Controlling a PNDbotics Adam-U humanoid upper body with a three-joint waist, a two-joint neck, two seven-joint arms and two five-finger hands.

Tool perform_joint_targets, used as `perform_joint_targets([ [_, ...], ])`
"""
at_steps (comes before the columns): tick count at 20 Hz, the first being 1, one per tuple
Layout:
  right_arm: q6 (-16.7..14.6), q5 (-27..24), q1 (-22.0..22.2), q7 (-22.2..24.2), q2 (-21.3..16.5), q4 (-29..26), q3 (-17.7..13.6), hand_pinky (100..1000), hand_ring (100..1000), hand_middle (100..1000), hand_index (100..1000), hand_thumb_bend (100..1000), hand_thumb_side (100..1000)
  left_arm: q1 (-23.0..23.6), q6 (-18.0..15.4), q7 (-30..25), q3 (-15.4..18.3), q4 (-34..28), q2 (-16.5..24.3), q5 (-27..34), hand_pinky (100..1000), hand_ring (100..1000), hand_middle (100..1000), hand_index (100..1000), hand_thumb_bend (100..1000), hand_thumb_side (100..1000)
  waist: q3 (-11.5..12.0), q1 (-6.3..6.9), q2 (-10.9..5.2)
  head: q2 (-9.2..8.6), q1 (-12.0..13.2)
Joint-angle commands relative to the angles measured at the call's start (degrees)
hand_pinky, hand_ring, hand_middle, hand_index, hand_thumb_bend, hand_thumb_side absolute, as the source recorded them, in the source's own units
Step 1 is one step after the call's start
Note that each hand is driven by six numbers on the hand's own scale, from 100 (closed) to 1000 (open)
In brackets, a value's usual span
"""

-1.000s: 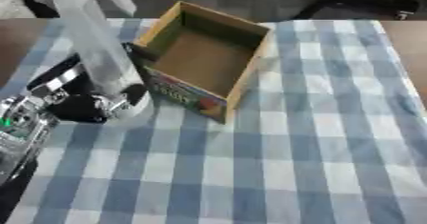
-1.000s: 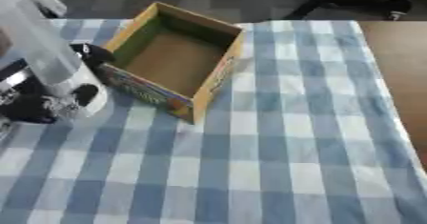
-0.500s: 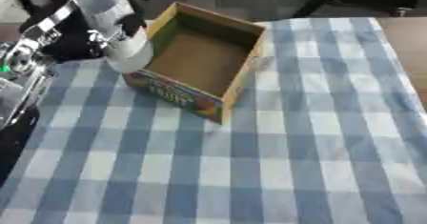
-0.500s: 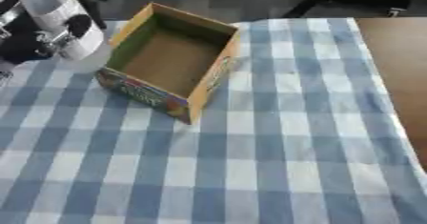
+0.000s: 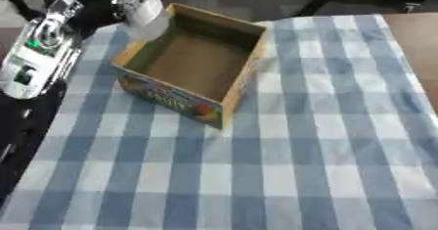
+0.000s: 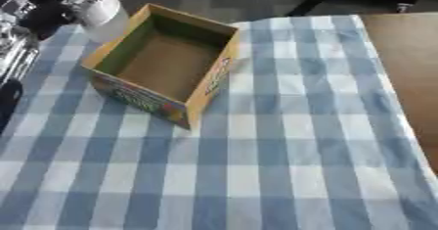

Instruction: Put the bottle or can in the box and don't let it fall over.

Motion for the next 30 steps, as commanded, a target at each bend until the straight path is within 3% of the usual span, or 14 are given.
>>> perform_joint_targets([
  [1, -0.13, 0.28, -0.45, 0.37, -1.32, -0.35, -0.03, 848, 988, 1000, 1000, 100, 735, -2.57, -0.52, 1.31, 0.62, 2.26, -0.23, -1.61, 1000, 630, 795, 240, 100, 485, -0.48, -0.06, -0.62, -1.35, 0.68],
  [6, -0.12, 0.44, -0.93, 0.63, -0.98, -0.3, 0.16, 848, 988, 1000, 1000, 100, 739, -4.42, -1.0, 2.46, 0.46, 6.04, -2.19, -3.63, 1000, 631, 800, 244, 100, 490, -1.52, 0.03, 0.1, -2.0, 1.09],
  [9, -0.02, 0.6, -1.11, 0.72, -0.71, -0.21, 0.19, 848, 988, 1000, 1000, 100, 732, -4.78, -1.42, 2.99, 0.37, 7.3, -2.87, -4.58, 1000, 639, 808, 265, 100, 442, -1.76, 0.09, 0.46, -2.12, 1.16],
  [10, 0.03, 0.66, -1.16, 0.72, -0.64, -0.18, 0.18, 848, 988, 1000, 1000, 100, 743, -4.79, -1.59, 2.99, 0.3, 7.5, -2.98, -4.7, 1000, 653, 830, 349, 100, 362, -1.77, 0.12, 0.56, -2.08, 1.15],
  [11, 0.07, 0.71, -1.21, 0.72, -0.58, -0.16, 0.17, 848, 988, 1000, 1000, 100, 743, -4.75, -1.88, 2.78, 0.2, 7.56, -3.03, -4.67, 1000, 686, 865, 480, 100, 190, -1.77, 0.15, 0.63, -2.03, 1.13],
  [12, 0.11, 0.75, -1.25, 0.69, -0.54, -0.15, 0.14, 848, 988, 1000, 1000, 100, 744, -4.65, -2.29, 2.2, 0.0, 7.49, -2.94, -4.87, 1000, 711, 888, 562, 100, 100, -1.75, 0.19, 0.69, -1.99, 1.09],
  [13, 0.16, 0.77, -1.28, 0.66, -0.52, -0.14, 0.12, 848, 988, 1000, 1000, 100, 744, -4.52, -2.81, 1.33, -0.17, 7.39, -2.83, -5.38, 1000, 730, 905, 634, 100, 100, -1.73, 0.22, 0.72, -1.92, 1.05],
  [14, 0.2, 0.79, -1.3, 0.63, -0.51, -0.14, 0.11, 847, 987, 1000, 1000, 100, 744, -4.35, -3.5, 0.17, -0.35, 7.31, -2.67, -6.2, 1000, 776, 959, 850, 100, 100, -1.69, 0.25, 0.72, -1.86, 1.0],
  [15, 0.23, 0.79, -1.3, 0.61, -0.5, -0.14, 0.09, 847, 987, 1000, 1000, 100, 744, -4.19, -4.36, -0.98, -0.39, 7.28, -2.52, -7.15, 1000, 782, 965, 884, 144, 146, -1.64, 0.26, 0.7, -1.81, 0.93],
  [16, 0.27, 0.77, -1.25, 0.57, -0.48, -0.13, 0.06, 847, 987, 1000, 1000, 100, 749, -3.95, -5.34, -2.03, -0.38, 7.3, -2.3, -8.36, 1000, 799, 979, 959, 315, 303, -1.57, 0.27, 0.65, -1.71, 0.83],
  [18, 0.32, 0.75, -1.08, 0.47, -0.46, -0.12, -0.03, 847, 987, 1000, 1000, 100, 745, -3.33, -7.24, -3.71, -0.31, 7.49, -1.96, -10.8, 1000, 807, 979, 983, 400, 405, -1.39, 0.25, 0.49, -1.52, 0.66],
  [20, 0.36, 0.68, -0.85, 0.3, -0.47, -0.11, -0.15, 847, 987, 1000, 1000, 100, 745, -2.68, -8.57, -4.78, -0.18, 7.82, -1.66, -12.69, 1000, 809, 978, 991, 421, 449, -1.14, 0.17, 0.26, -1.32, 0.51],
  [30, 0.42, -0.04, 0.05, 0.12, -0.74, -0.07, -0.22, 847, 986, 1000, 1000, 100, 738, -0.71, -8.46, -5.22, 0.72, 8.54, -0.91, -12.59, 1000, 802, 970, 980, 374, 468, -0.09, -0.62, -1.17, -0.83, 0.15],
])
